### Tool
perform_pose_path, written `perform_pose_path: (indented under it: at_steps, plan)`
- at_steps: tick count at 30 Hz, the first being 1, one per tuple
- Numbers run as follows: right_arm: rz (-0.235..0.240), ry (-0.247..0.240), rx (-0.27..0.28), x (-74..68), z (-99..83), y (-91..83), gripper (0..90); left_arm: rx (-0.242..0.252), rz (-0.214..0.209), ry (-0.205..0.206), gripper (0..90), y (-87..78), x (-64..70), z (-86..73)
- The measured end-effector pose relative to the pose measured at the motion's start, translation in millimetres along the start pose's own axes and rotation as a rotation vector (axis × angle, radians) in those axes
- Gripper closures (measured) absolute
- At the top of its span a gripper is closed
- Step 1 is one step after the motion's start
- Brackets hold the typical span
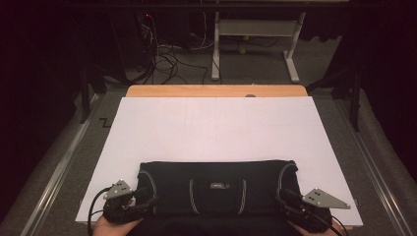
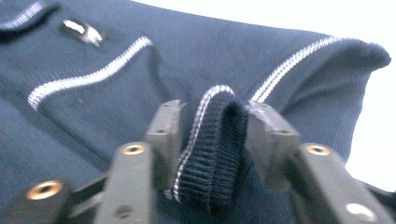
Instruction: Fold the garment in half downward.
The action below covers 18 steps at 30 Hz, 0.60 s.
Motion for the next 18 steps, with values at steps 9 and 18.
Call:
perform_pose_path:
  at_steps: [9,18]
  plan:
    - [-0.047,0.031,0.071,13.5,12.9,-3.3,36.9,0.092,0.033,-0.06,27.8,-13.6,-21.8,15.1]
    - [-0.09,0.05,0.078,33.6,30.8,9.7,32.0,0.115,0.079,-0.098,25.6,-8.6,-47.5,34.6]
Point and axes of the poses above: each handheld gripper's, and its own axes: y roughly forward along the jaws, z roughly out of its top, x roughly to its right, the point moved 10 cm from there along y, roughly forward along the jaws, and after that the axes turned 10 degrees about -x, right-handed, at the moved point
